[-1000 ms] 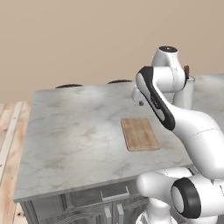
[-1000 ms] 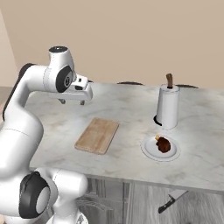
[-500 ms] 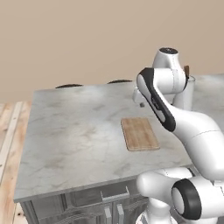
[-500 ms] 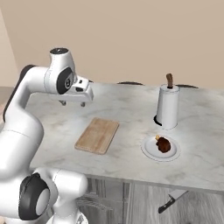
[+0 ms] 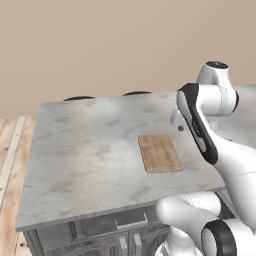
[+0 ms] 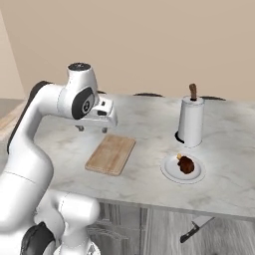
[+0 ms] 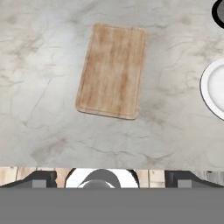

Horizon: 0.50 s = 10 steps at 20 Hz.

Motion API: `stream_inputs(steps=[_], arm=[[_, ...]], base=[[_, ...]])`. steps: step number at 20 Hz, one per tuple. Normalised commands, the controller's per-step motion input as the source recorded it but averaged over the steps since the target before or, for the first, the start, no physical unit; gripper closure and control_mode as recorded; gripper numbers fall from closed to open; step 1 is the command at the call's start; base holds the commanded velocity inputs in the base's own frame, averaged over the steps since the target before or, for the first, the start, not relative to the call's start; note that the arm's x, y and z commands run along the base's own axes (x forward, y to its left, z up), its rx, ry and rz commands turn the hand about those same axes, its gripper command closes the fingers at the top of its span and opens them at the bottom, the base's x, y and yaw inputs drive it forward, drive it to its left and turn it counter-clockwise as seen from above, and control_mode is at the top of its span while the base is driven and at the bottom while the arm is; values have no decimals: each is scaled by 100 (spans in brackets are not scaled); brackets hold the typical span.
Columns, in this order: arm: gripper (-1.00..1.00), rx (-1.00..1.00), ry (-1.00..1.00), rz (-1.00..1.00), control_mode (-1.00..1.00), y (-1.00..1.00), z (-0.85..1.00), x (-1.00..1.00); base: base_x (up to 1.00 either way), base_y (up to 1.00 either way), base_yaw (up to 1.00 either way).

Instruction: Pick up the knife from the drawer and place it on the cutting board. Then place the meat from the plate to the cutting board.

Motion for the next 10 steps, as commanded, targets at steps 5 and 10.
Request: stream_inputs(steps=[5,10], arm=[[-100,0,-1,0,-100,-36,-27,-63],[-100,-6,0,0,-100,-9,-28,-24]], base=[[0,0,0],[0,0,0]])
